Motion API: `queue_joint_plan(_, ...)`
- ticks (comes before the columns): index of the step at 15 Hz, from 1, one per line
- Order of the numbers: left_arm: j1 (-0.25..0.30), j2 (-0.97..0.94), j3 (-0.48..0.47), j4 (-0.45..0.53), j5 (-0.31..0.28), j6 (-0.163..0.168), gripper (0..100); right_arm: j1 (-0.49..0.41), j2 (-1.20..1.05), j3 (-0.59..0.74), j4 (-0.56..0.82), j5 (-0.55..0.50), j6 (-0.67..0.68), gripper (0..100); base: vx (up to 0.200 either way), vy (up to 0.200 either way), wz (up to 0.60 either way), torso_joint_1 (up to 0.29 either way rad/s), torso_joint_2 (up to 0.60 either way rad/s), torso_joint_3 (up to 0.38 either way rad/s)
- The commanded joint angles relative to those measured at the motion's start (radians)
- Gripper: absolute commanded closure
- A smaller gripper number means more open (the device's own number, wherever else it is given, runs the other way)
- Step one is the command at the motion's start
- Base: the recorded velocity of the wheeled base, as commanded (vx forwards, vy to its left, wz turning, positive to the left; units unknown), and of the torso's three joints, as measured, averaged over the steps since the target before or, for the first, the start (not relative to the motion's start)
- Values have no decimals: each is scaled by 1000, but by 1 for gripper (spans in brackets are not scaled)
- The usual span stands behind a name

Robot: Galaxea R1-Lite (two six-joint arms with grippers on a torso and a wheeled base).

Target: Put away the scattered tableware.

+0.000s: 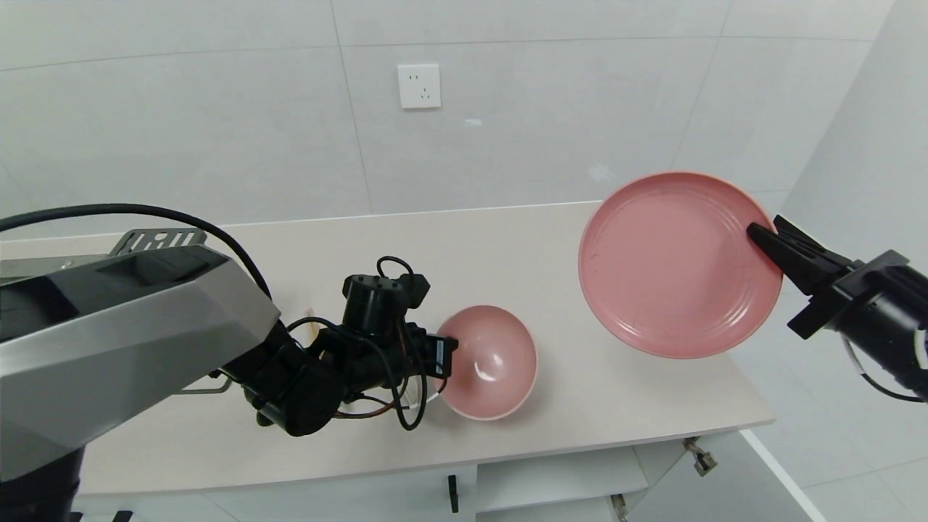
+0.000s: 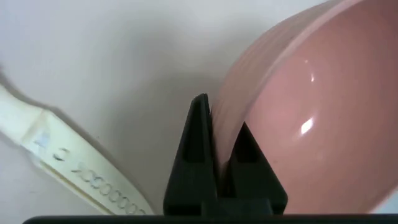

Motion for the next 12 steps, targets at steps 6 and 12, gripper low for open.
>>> queue_joint_plan(6,31,-211,17,-103,7,4,100,1,0,-3,-2,0,0,100,0,0,0,0,0,0)
queue_joint_plan(12,44,-196,175,-490,44,19,100,1,-6,-15,-2,-1,-5,100,0,0,0,0,0,0)
